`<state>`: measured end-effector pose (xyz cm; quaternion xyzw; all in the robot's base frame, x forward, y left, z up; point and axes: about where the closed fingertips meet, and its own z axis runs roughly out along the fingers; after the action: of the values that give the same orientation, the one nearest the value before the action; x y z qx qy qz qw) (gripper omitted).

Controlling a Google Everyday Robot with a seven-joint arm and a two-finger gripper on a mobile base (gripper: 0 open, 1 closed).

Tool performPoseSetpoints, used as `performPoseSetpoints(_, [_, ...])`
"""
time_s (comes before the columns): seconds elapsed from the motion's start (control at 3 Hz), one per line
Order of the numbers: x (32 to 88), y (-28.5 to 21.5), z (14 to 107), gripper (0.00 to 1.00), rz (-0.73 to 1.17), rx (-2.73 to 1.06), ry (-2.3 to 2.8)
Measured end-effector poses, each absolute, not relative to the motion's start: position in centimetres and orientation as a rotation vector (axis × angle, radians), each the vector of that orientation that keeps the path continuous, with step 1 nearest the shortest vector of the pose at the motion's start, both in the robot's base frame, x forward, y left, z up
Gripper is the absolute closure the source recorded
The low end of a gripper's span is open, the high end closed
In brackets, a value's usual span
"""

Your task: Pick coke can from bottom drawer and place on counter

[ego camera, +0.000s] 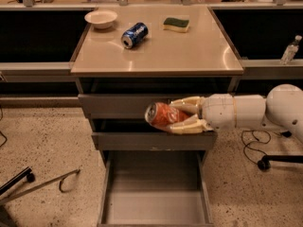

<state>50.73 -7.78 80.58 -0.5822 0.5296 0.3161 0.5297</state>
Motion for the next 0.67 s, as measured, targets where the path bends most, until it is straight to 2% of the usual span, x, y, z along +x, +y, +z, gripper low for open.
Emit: performPoseSetpoints(0.67, [51.80,-7.64,81.23,1.00,0.720,-1.358,1.268])
